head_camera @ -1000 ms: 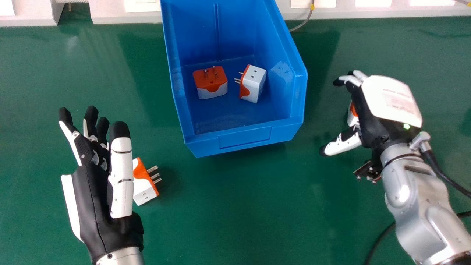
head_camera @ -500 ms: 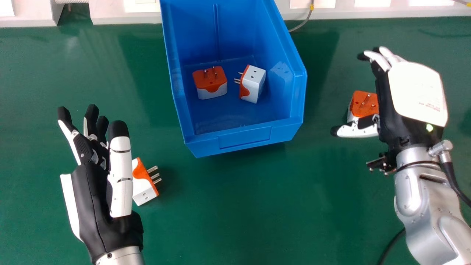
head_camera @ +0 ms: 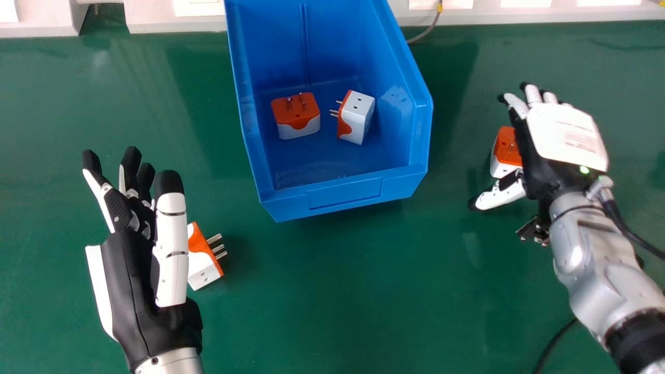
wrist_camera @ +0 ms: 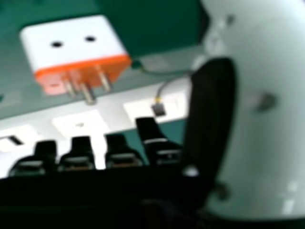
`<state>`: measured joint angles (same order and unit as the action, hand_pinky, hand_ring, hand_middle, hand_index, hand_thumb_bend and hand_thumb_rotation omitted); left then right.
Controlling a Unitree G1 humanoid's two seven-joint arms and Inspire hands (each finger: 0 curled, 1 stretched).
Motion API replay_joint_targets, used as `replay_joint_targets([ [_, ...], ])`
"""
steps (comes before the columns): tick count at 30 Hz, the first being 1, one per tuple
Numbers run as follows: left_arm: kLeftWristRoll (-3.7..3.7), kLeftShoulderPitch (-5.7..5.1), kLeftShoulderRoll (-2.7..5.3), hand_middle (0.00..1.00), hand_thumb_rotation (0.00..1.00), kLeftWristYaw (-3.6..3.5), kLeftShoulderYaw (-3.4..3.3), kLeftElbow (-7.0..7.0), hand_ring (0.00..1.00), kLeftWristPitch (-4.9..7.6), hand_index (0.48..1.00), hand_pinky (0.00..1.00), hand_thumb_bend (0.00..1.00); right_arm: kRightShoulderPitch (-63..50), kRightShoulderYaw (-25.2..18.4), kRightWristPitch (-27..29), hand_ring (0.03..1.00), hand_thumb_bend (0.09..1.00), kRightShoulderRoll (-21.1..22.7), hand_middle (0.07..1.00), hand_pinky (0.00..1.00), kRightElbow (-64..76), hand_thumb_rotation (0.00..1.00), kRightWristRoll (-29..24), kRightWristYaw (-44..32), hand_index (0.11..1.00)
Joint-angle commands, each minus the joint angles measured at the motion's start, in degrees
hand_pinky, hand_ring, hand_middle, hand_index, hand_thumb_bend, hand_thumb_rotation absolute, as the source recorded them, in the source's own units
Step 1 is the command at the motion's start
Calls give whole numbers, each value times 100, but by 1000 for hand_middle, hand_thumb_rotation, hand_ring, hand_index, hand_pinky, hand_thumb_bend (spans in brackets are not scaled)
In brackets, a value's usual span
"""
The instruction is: Pick all objects and put in blue box
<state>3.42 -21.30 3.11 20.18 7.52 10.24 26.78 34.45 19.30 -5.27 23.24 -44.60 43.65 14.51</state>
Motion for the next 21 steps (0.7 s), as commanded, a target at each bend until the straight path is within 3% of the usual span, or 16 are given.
replay_joint_targets([
  [1, -25, 129, 473, 974, 699, 17, 7, 42, 964, 140, 966, 925, 556, 405, 131, 121, 1000, 970, 150, 1000, 1000, -226, 215, 117, -4, 913],
  [8, -27, 134, 483, 972, 700, 31, 7, 40, 961, 129, 965, 922, 549, 1088, 556, 461, 1000, 968, 76, 1000, 1000, -1308, 211, 98, -80, 907],
  [13, -38, 129, 480, 973, 703, 31, 8, 36, 962, 159, 966, 923, 541, 1467, 779, 710, 1000, 932, 12, 1000, 1000, -1924, 183, -24, -654, 879],
  [15, -20, 124, 479, 973, 703, 20, 12, 44, 963, 163, 965, 925, 542, 1555, 822, 704, 868, 877, -38, 904, 729, -2077, 87, -77, -885, 799],
  [17, -17, 124, 476, 975, 704, 17, 10, 45, 967, 168, 967, 927, 541, 1611, 827, 701, 742, 849, -79, 829, 586, -2207, 22, -151, -1054, 737],
  [18, -31, 126, 473, 974, 705, 21, 7, 40, 966, 174, 965, 926, 539, 1663, 807, 648, 631, 850, -114, 769, 507, -2301, 11, -213, -1228, 701],
  [19, -29, 130, 472, 974, 705, 19, 4, 37, 966, 175, 965, 926, 539, 1714, 783, 605, 631, 850, -143, 769, 507, -2388, 11, -269, -1395, 701],
  [21, -7, 133, 462, 974, 706, 0, 5, 33, 966, 172, 967, 927, 540, 1867, 783, 306, 494, 628, -233, 650, 420, -2551, 2, -346, -1812, 681],
])
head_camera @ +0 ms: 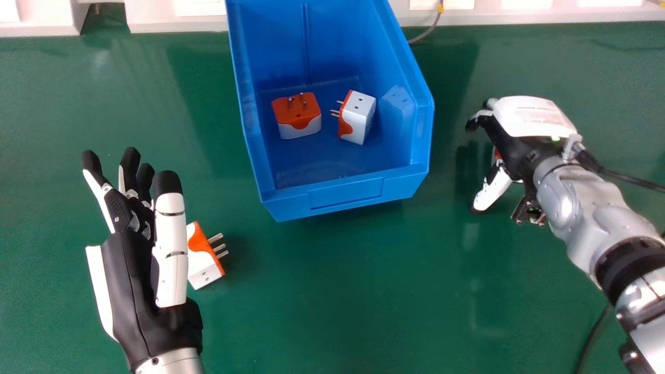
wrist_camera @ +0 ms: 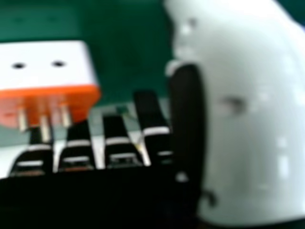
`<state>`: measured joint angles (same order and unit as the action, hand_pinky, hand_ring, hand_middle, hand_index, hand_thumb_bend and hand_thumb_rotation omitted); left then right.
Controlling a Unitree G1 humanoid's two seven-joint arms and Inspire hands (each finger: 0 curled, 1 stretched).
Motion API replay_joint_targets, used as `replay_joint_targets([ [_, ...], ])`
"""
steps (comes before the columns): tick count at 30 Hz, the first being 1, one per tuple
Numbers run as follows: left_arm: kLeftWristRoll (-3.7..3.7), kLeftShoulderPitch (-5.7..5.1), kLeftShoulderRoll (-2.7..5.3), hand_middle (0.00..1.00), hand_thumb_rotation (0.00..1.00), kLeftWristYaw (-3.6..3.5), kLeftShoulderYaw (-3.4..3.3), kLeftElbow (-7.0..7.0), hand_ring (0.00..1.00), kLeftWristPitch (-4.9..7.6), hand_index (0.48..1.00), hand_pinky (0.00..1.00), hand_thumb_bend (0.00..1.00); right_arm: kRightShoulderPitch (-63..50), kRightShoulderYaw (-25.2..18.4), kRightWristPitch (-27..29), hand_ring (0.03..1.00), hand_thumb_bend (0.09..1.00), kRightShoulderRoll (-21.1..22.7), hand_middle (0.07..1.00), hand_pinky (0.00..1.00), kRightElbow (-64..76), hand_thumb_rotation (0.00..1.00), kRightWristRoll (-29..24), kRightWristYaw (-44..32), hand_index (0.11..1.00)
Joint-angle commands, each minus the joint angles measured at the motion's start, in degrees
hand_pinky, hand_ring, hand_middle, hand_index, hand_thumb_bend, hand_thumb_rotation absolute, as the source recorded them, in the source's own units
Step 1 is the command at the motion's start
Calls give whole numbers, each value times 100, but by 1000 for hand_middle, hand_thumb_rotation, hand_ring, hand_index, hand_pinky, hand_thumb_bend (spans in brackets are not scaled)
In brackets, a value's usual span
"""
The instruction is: Pick all objects and put in blue box
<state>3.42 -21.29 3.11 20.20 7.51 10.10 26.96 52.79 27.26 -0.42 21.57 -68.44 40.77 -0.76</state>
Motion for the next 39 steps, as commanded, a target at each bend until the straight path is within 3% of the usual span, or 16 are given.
replay_joint_targets([
  [1, 2, 133, 457, 974, 706, -11, 6, 47, 966, 150, 968, 927, 542, 94, 31, -334, 466, 592, -108, 608, 394, -219, 1, -47, -410, 674],
  [5, -11, 147, 459, 974, 708, -2, 1, 55, 965, 112, 967, 924, 550, 150, 184, -816, 406, 524, -236, 525, 298, -235, 0, 38, -307, 552],
  [7, 9, 151, 458, 975, 716, -12, 2, 60, 966, 108, 967, 926, 550, 72, 255, -886, 413, 514, -230, 537, 319, -139, 0, 78, -93, 520],
  [10, 62, 154, 463, 975, 710, -29, 5, 73, 967, 98, 967, 930, 552, 37, 267, -1007, 413, 510, -241, 538, 346, -43, 0, 47, 52, 519],
  [17, -6, 186, 467, 974, 710, 7, 4, 38, 963, 120, 967, 924, 542, 23, 200, -1026, 409, 508, -225, 536, 343, 97, 0, -60, 241, 526],
  [20, 44, 179, 469, 975, 709, -7, 18, 67, 964, 82, 968, 925, 543, 38, 132, -1014, 406, 508, -236, 529, 340, 98, 0, -133, 291, 528],
  [24, 23, 187, 461, 975, 708, -6, 15, 61, 966, 95, 971, 930, 550, 42, 100, -982, 395, 509, -249, 510, 317, 86, 0, -162, 396, 529],
  [27, -6, 193, 443, 977, 714, -5, 10, 70, 967, 76, 972, 929, 552, -4, 80, -866, 406, 509, -209, 529, 322, 129, 0, -213, 519, 513],
  [33, 35, 212, 468, 976, 705, 0, 17, 73, 965, 59, 970, 924, 556, -276, 145, -439, 415, 513, 98, 528, 339, 553, 0, -99, 870, 505],
  [34, 39, 211, 465, 977, 705, -4, 21, 77, 965, 52, 971, 925, 559, -311, 215, -552, 522, 622, 155, 631, 408, 714, 0, 1, 772, 587],
  [36, 37, 215, 464, 977, 706, -5, 26, 81, 965, 44, 971, 925, 560, -360, 280, -782, 560, 661, 268, 666, 429, 1074, 1, 90, 452, 617],
  [37, 37, 222, 469, 976, 705, -1, 27, 82, 965, 41, 970, 926, 565, -402, 276, -861, 740, 804, 323, 813, 589, 1250, 54, 108, 329, 735],
  [39, 50, 236, 465, 976, 702, -8, 24, 79, 965, 44, 970, 926, 564, -555, 231, -1068, 932, 946, 480, 951, 846, 1804, 126, 125, -44, 880],
])
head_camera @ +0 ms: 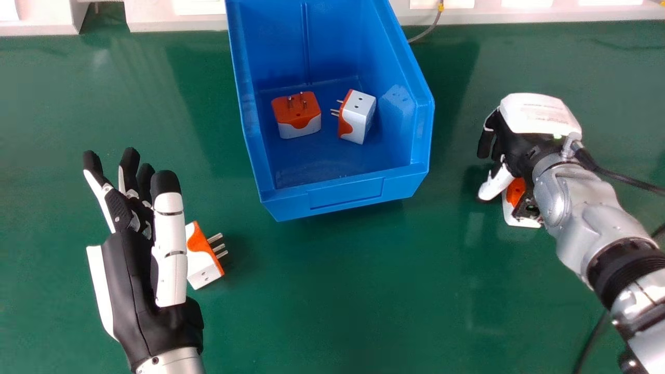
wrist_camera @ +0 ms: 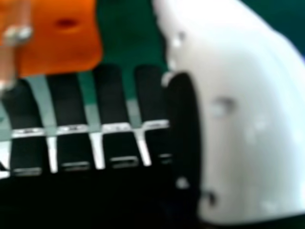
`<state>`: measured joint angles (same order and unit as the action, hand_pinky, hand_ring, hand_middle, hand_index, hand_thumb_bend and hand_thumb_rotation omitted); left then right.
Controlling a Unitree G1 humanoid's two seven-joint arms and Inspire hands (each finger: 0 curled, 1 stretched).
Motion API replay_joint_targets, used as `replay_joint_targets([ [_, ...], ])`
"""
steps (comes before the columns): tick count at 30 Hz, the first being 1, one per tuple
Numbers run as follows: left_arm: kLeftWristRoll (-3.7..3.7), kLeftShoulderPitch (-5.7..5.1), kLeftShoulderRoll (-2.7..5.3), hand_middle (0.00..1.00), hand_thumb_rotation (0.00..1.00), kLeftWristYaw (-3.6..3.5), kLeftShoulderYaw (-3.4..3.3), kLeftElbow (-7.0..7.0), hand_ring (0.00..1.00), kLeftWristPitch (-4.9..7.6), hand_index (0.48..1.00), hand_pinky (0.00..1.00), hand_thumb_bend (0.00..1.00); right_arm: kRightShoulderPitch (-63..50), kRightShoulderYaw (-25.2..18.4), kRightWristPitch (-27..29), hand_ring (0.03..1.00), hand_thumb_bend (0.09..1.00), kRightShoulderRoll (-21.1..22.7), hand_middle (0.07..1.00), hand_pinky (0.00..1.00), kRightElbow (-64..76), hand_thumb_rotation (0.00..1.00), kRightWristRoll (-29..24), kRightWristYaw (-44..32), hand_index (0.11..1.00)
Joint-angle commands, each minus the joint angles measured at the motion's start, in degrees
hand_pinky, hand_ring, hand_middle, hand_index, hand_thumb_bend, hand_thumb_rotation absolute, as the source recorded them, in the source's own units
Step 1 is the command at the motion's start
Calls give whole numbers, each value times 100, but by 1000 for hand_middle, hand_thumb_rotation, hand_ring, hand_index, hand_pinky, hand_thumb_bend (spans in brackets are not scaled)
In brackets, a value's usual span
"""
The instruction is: Pick all objects and put in blue box
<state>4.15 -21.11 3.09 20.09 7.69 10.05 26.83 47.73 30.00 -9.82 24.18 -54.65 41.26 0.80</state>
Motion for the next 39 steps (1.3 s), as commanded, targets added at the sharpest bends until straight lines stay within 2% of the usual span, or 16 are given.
replay_joint_targets([
  [1, -18, 228, 466, 976, 702, 2, 1, 77, 965, 55, 970, 926, 564, -137, -54, -240, 932, 946, 306, 951, 846, 725, 126, 98, -394, 880],
  [3, -20, 250, 469, 976, 706, 10, -8, 63, 965, 52, 971, 926, 556, -320, -84, -416, 986, 990, 445, 990, 968, 1250, 196, 131, -637, 975],
  [7, -24, 272, 470, 974, 697, 16, -11, 44, 964, 68, 968, 926, 557, -677, -184, -624, 999, 1000, 647, 999, 996, 2081, 225, 157, -865, 997],
  [9, 7, 267, 460, 974, 701, -5, -3, 62, 967, 65, 971, 930, 537, -828, -227, -708, 1000, 1000, 757, 1000, 1000, 2468, 244, 171, -1041, 1000],
  [13, -22, 249, 437, 979, 709, -1, 0, 99, 970, 37, 974, 933, 530, -1005, -284, -773, 1000, 1000, 956, 1000, 1000, 2968, 268, 192, -1330, 1000],
  [14, -8, 244, 438, 979, 710, -5, 4, 108, 970, 29, 974, 932, 529, -1044, -309, -804, 1000, 1000, 1014, 1000, 1000, 3114, 271, 193, -1439, 1000],
  [17, -44, 238, 450, 979, 713, 19, 12, 116, 968, 24, 973, 930, 530, -1115, -379, -903, 1000, 1000, 1198, 1000, 1000, 3509, 284, 207, -1925, 1000],
  [26, 3, 220, 431, 977, 708, -16, 17, 116, 966, 24, 972, 929, 547, -1154, -288, -630, 1000, 1000, 1525, 1000, 1000, 3619, 276, 413, -2597, 1000],
  [35, 8, 211, 431, 973, 703, -15, 7, 120, 962, 28, 968, 924, 556, -969, -147, -591, 1000, 1000, 1400, 1000, 1000, 2988, 273, 697, -2740, 1000],
  [39, 48, 195, 433, 973, 702, -26, 13, 153, 963, 15, 968, 925, 557, -912, -80, -456, 1000, 1000, 1298, 1000, 1000, 2650, 274, 763, -2628, 1000],
])
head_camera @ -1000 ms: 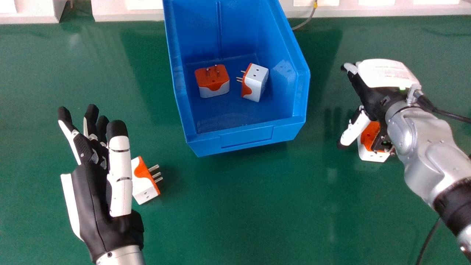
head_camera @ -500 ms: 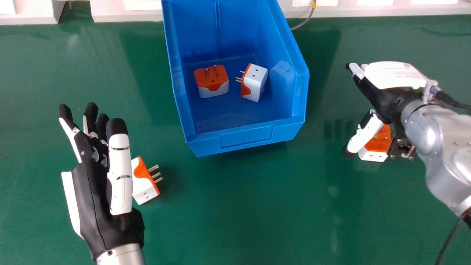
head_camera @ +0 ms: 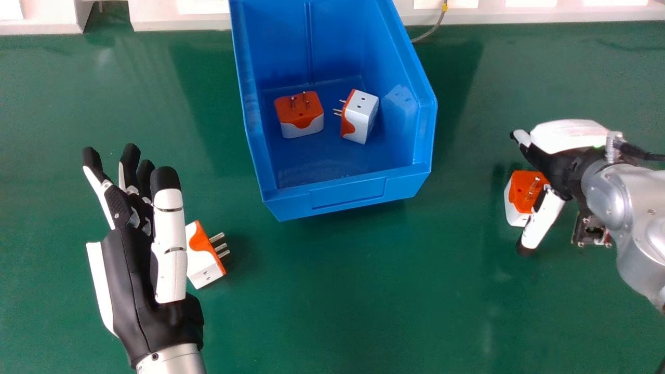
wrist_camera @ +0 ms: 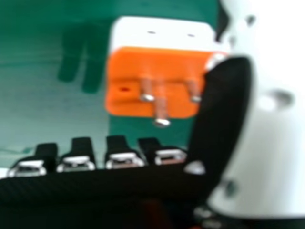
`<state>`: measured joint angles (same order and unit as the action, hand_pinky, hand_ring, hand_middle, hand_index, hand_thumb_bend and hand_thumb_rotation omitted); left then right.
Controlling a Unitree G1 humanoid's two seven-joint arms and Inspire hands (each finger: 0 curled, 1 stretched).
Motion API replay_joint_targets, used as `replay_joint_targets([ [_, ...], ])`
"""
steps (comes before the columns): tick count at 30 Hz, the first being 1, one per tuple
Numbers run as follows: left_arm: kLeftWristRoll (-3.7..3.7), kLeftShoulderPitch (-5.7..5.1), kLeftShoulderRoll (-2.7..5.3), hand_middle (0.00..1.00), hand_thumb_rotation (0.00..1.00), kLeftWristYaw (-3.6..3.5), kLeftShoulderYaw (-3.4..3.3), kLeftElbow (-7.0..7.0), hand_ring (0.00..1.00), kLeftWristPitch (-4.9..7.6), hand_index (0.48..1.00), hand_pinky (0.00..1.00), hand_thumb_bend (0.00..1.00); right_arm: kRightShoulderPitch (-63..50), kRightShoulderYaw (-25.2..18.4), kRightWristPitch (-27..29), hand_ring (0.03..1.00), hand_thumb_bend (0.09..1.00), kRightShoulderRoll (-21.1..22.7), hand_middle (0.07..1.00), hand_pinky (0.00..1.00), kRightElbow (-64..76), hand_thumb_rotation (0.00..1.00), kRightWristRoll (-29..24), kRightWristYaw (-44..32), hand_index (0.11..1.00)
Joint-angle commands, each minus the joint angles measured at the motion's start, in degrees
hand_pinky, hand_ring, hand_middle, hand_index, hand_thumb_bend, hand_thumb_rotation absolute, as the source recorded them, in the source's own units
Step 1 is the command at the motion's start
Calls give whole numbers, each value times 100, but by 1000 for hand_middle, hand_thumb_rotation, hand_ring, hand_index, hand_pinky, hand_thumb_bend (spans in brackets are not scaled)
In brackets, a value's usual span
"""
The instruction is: Pick all objects and put in blue box
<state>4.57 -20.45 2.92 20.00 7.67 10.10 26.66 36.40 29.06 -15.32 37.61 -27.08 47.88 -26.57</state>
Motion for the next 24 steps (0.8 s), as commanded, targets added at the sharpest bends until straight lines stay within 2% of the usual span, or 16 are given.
replay_joint_targets([
  [1, -6, 125, 445, 974, 702, -19, 16, 152, 963, 40, 968, 925, 557, 236, 29, 141, 1000, 1000, -73, 1000, 1000, -207, 274, 102, 160, 1000],
  [9, -56, 76, 443, 975, 711, 1, 18, 173, 966, 43, 970, 933, 549, 370, 18, 493, 1000, 1000, -299, 1000, 1000, -949, 223, 4, 537, 1000],
  [11, -40, 68, 440, 977, 714, -8, 20, 177, 967, 42, 971, 933, 548, 402, -65, 559, 1000, 1000, -388, 1000, 1000, -1115, 178, -119, 639, 990],
  [12, -24, 63, 440, 978, 714, -16, 23, 180, 969, 40, 973, 935, 545, 407, -77, 550, 1000, 1000, -442, 1000, 940, -1182, 142, -112, 791, 967],
  [13, -22, 61, 445, 980, 713, -12, 26, 180, 970, 36, 973, 938, 542, 383, -113, 561, 973, 972, -523, 1000, 791, -1264, 99, -103, 1110, 917],
  [14, -23, 59, 448, 980, 713, -11, 27, 178, 970, 38, 973, 938, 542, 341, -194, 676, 973, 972, -607, 1000, 791, -1377, 99, -159, 1535, 917],
  [15, -16, 58, 448, 979, 712, -15, 28, 175, 969, 44, 973, 937, 545, 279, -281, 855, 896, 942, -678, 956, 714, -1500, 79, -225, 2021, 883],
  [16, -10, 57, 440, 978, 711, -23, 28, 175, 968, 46, 972, 936, 547, 234, -347, 1036, 807, 859, -728, 886, 634, -1618, 63, -290, 2411, 837],
  [17, -22, 60, 433, 978, 708, -20, 22, 172, 968, 47, 972, 936, 552, 219, -378, 1165, 606, 690, -762, 694, 482, -1718, 32, -328, 2651, 680],
  [19, -36, 61, 425, 976, 709, -15, 14, 172, 966, 43, 972, 931, 553, 233, -372, 1336, 472, 573, -785, 563, 363, -1850, 10, -361, 2872, 552],
  [24, -12, 66, 430, 975, 709, -25, 12, 165, 965, 67, 968, 930, 549, 313, -333, 1537, 429, 533, -809, 528, 324, -2034, 3, -408, 3078, 514],
])
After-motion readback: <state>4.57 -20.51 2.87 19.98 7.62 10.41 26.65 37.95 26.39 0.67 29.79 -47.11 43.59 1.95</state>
